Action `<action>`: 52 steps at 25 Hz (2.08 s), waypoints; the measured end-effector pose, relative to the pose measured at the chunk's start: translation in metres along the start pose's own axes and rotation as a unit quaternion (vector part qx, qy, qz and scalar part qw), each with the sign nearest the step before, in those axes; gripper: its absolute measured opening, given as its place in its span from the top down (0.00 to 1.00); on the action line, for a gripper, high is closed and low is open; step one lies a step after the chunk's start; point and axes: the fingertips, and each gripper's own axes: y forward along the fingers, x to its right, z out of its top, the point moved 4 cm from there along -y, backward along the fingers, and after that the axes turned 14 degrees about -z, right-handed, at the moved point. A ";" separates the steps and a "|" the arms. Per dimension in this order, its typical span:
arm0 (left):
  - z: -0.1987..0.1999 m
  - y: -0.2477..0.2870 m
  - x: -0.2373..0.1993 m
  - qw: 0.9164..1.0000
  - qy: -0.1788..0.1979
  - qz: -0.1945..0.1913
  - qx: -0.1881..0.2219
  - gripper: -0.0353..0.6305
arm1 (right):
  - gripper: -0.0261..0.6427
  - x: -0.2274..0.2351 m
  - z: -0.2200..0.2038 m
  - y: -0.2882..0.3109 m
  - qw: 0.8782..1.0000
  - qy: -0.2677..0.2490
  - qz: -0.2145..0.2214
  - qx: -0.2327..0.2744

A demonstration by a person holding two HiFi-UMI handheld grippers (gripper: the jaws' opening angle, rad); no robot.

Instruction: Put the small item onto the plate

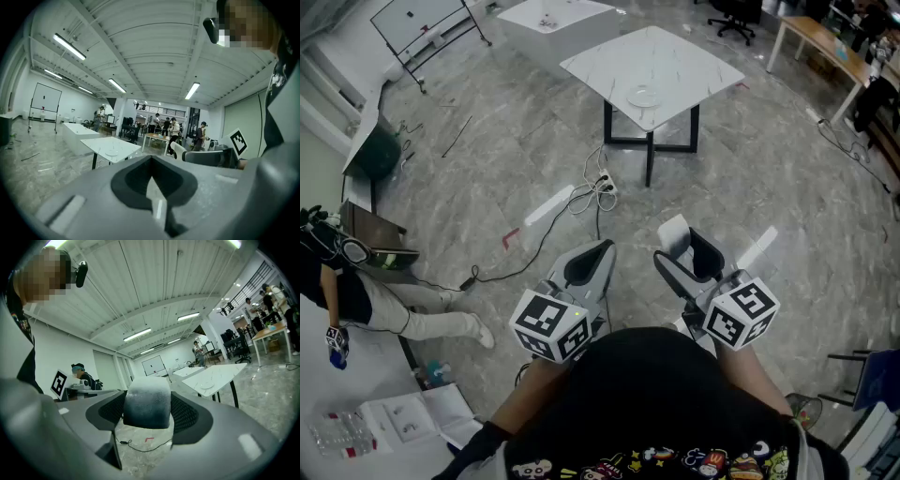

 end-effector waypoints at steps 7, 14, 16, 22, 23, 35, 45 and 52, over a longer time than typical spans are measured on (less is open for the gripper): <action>-0.004 0.023 0.015 1.000 -0.011 -0.019 -0.009 0.95 | 0.46 0.015 0.004 -0.016 1.000 -0.012 -0.026 -0.004; -0.009 0.046 0.020 0.999 -0.017 -0.034 -0.015 0.95 | 0.46 0.041 0.001 -0.022 0.999 -0.005 -0.051 -0.015; -0.012 0.051 0.022 0.999 -0.022 -0.034 -0.019 0.95 | 0.46 0.047 0.000 -0.025 0.998 -0.004 -0.056 -0.019; -0.021 0.071 0.037 0.999 -0.029 -0.028 -0.025 0.95 | 0.46 0.066 -0.006 -0.036 0.998 -0.007 -0.054 -0.035; -0.024 0.076 0.041 0.999 -0.030 -0.027 -0.027 0.95 | 0.46 0.069 -0.008 -0.039 0.998 -0.005 -0.053 -0.037; -0.045 0.111 0.066 0.999 -0.029 -0.003 -0.041 0.95 | 0.47 0.114 -0.010 -0.057 0.999 0.011 -0.034 -0.031; -0.046 0.134 0.036 0.999 -0.035 -0.003 -0.041 0.95 | 0.47 0.134 -0.009 -0.032 0.998 0.014 -0.039 -0.040; -0.043 0.151 -0.020 0.998 -0.054 -0.004 -0.044 0.95 | 0.47 0.147 0.001 0.024 0.997 0.003 -0.053 -0.051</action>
